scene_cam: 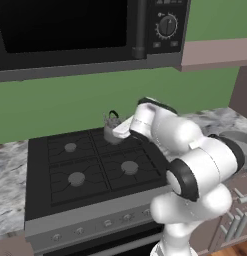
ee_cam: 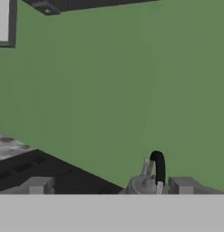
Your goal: Pick the kettle from the cabinet and place it on a stove burner. Then pick the pot from the counter and place it on another stove burner. Finally, turn both burners on.
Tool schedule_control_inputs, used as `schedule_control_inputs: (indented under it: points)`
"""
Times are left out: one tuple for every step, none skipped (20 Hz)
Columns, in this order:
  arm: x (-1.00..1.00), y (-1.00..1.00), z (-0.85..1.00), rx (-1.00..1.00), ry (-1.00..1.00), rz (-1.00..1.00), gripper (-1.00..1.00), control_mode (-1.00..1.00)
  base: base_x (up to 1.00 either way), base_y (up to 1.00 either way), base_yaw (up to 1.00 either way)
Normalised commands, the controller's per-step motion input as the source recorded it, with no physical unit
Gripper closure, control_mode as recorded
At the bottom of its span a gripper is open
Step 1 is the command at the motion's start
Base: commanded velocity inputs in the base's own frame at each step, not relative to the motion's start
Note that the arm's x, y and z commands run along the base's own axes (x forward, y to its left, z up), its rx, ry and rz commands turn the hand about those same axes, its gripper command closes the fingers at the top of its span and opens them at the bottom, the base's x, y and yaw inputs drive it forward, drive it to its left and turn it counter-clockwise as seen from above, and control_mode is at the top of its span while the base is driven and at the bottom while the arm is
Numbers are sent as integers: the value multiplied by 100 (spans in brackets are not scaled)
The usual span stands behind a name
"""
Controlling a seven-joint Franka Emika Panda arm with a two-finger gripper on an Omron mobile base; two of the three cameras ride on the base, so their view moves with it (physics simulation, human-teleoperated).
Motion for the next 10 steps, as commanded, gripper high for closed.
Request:
schedule_control_inputs:
  points:
    - [-38, -4, 41, -8, 0, 0, -100, -100, 0, 0, 0]
    - [-37, -4, 42, -9, 0, 0, -100, -100, 0, 0, 0]
    - [-34, -4, 42, -10, 0, 0, -100, -100, 0, 0, 0]
    - [-35, -4, 42, -10, 0, 0, -100, -100, 0, 0, 0]
    - [-35, -4, 45, -10, 0, 0, -100, -100, 0, 0, 0]
    - [-34, -3, 46, -11, 0, 0, -100, -100, 0, 0, 0]
    - [-35, -3, 44, -10, 0, 0, -100, -100, 0, 0, 0]
    - [-35, -3, 43, -10, 0, 0, -100, -100, 0, 0, 0]
    - [-35, -3, 43, -10, 0, 0, -100, -100, 0, 0, 0]
    - [-35, -4, 45, -10, 0, 0, -100, -100, 0, 0, 0]
